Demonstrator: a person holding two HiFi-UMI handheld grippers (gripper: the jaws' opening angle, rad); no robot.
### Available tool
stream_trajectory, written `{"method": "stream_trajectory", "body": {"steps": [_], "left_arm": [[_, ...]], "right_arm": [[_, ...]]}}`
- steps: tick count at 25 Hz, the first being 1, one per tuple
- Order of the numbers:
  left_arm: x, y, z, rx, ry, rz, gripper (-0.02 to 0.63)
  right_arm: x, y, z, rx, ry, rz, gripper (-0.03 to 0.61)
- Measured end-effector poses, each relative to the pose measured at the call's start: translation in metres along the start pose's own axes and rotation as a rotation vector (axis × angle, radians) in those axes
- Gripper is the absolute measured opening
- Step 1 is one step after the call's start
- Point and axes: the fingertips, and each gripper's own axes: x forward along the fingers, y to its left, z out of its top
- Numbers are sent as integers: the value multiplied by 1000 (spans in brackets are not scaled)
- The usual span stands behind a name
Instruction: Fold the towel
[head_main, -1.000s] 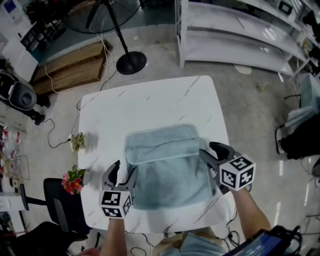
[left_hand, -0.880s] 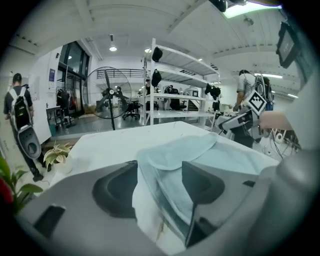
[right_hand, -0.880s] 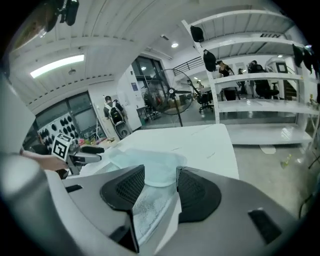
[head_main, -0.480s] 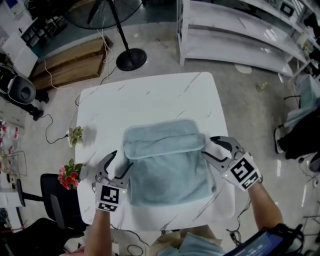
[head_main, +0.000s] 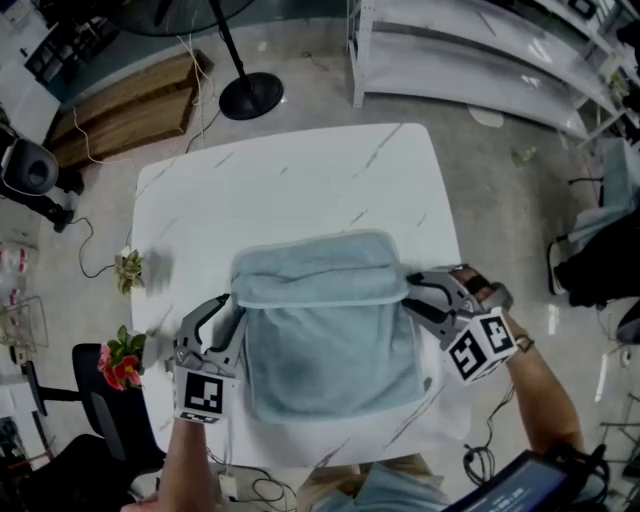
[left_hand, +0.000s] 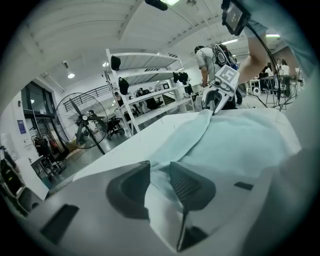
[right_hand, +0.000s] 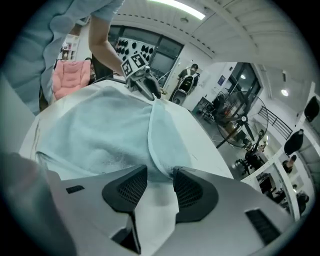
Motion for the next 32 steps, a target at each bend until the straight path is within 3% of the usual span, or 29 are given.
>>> {"method": "stream_trajectory", "body": {"steps": [1,5,8,11,18,19,23,28,32], "left_arm": [[0,1,2,0,-4,-1,108],[1,13,13,-65,-30,15,27],[2,24,20,-132,-51,29,15],[6,34,23,-204,-54,40,12],[20,45,23,-265,-67,33,15],[21,44,21,-261,-67,17,22],[15,30,17,-212,-46,-94,206],[14,2,15,-80,-38,-222,261],[7,-2,1,23,6,-205,273]], "right_arm": [[3,-1,0,-8,-1,-2,169],[4,-15,7,65,-79,-13,33],[1,-29,14,208,-154,9,26],[1,-51,11,414,-211,-1,24],[30,-80,-25,732,-135,21,25],[37,-81,-31,759,-120,26,25],[46,-79,-37,813,-75,38,25],[47,-78,-37,837,-66,33,26],[48,-81,-33,831,-79,40,26]]}}
